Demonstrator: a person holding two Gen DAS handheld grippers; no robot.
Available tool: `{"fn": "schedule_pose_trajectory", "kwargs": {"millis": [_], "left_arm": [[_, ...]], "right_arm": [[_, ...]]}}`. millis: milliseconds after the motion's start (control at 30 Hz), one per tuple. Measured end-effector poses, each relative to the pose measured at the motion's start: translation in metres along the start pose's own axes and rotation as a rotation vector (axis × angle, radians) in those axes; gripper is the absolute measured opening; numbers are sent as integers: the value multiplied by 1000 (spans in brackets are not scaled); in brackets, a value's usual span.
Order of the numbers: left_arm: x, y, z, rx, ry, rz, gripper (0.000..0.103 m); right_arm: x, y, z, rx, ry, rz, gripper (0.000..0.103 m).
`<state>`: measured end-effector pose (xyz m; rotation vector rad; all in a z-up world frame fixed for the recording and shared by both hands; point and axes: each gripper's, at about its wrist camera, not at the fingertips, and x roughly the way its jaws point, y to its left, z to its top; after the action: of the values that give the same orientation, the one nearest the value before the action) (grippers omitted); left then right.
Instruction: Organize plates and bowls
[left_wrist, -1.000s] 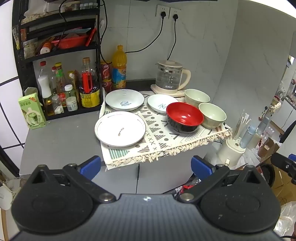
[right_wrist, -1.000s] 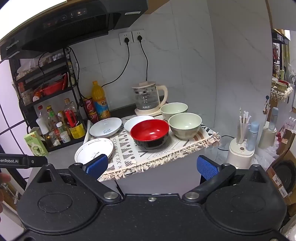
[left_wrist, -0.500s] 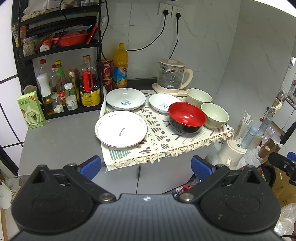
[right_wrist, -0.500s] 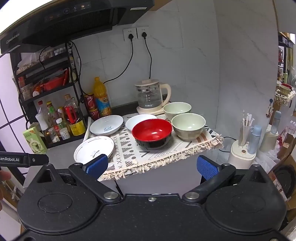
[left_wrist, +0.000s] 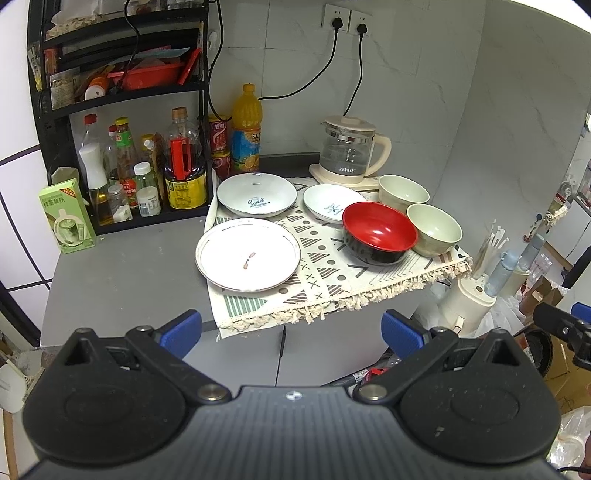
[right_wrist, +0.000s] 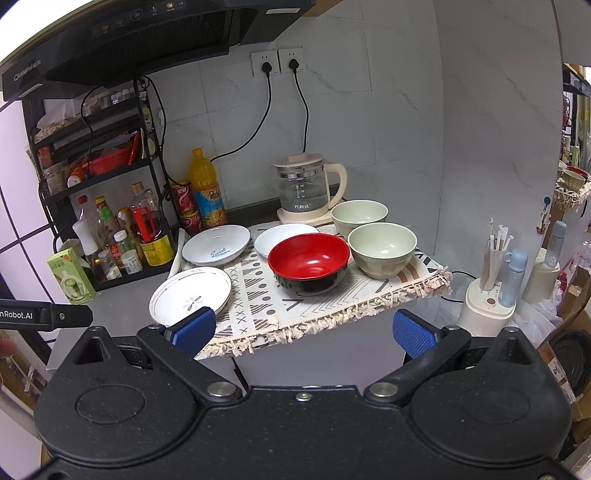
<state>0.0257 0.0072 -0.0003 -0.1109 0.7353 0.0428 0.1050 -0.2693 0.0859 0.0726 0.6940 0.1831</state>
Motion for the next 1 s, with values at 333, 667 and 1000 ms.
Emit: {"fn": "schedule_pose_trajectory", "kwargs": {"millis": [333,667,1000], "left_arm": [[-4,2,-4,-12,-11,8,102],[-2,2,-4,-15,-11,17,102],[3,3,1,-16,-15,20,102]], "right_arm": [[-2,1,-2,-15,2,9,103],[0,2,0,-24,1,16,103],[8,3,4,-25,3,22,103]]}}
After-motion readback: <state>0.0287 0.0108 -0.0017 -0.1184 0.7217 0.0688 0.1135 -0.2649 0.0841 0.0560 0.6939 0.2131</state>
